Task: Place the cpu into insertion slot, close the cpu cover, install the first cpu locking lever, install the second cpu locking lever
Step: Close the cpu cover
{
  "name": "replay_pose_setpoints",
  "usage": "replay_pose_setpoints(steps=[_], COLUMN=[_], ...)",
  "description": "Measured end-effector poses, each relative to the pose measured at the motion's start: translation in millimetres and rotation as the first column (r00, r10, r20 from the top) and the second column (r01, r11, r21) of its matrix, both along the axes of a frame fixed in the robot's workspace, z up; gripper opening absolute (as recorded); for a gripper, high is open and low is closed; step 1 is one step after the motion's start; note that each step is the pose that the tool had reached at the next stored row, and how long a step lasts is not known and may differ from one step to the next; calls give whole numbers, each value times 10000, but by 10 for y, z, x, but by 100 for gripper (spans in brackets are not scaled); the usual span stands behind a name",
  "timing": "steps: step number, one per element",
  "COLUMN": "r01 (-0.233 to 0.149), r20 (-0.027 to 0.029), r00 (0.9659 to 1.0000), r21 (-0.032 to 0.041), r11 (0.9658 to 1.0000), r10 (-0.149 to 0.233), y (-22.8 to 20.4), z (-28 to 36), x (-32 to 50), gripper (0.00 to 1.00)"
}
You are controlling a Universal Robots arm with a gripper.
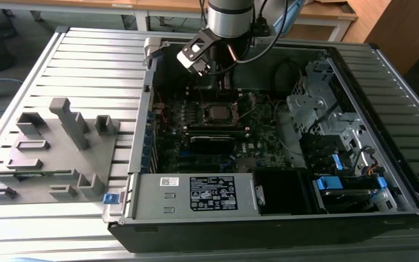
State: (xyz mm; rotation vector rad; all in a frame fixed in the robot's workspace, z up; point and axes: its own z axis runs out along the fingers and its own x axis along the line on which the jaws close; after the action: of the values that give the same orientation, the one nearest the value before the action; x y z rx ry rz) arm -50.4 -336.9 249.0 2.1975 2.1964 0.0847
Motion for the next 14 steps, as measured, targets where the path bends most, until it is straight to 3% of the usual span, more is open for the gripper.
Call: replay_pose_setpoints(steps=[5, 14], r01=[0, -1], r20=[-1, 0], r00=[10000, 10000], r21=[-2, -1], r11=[10000, 10000], r10=[0, 1], y=[0, 1], z=[14, 93], x=[0, 0], gripper=[10, 10])
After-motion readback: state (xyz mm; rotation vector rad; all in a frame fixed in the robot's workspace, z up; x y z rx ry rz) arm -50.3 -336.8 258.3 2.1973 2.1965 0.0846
